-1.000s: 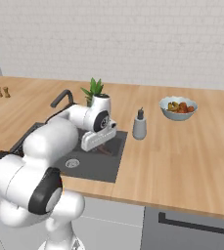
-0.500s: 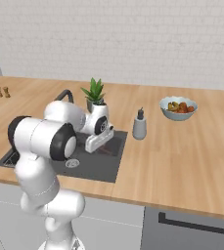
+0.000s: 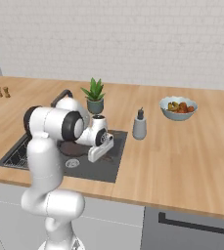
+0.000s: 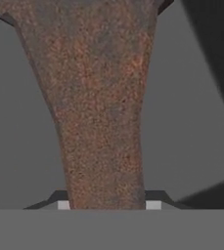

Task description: Pick the pan and sponge and place them into the sink. Then turn on the water.

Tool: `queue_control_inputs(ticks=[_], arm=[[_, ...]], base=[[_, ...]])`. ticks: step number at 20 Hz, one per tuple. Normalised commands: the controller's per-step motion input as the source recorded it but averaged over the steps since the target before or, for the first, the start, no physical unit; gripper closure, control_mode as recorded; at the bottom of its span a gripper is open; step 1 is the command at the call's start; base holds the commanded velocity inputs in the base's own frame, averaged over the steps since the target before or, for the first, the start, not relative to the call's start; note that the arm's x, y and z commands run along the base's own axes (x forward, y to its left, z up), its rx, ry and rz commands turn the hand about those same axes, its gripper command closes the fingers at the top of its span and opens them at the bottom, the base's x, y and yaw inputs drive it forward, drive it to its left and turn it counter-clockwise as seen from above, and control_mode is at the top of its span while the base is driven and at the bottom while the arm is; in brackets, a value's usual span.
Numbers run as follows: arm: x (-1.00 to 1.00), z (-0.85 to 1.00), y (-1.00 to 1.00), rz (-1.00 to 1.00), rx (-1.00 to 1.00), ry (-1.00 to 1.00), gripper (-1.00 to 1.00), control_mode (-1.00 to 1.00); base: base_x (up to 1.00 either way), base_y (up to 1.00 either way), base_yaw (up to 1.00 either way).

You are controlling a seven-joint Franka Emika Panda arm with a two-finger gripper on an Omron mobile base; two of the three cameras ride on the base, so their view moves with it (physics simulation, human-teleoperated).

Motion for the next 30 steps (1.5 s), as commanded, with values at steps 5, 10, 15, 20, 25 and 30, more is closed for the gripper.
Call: queue_control_inputs(ticks=[5, 10, 15, 20, 25, 30], arm=[[0.14, -0.76, 0.0, 0.0, -0.03, -0.03, 1.0, -1.0], [0.07, -0.61, 0.0, 0.0, -0.01, -0.03, 1.0, -1.0], [-0.04, -0.11, 0.17, 0.06, 0.0, -0.15, 1.0, -1.0], [0.0, -0.01, 0.44, 0.05, 0.0, -0.13, 1.0, -1.0], [0.0, -0.14, 0.48, 0.05, 0.0, -0.02, 1.0, -1.0], [0.05, -0.33, 0.43, 0.05, 0.0, 0.0, 1.0, -1.0]], base=[[0.0, 0.0, 0.0], [0.0, 0.0, 0.0], [0.0, 0.0, 0.0], [0.0, 0.0, 0.0], [0.0, 0.0, 0.0], [0.0, 0.0, 0.0]])
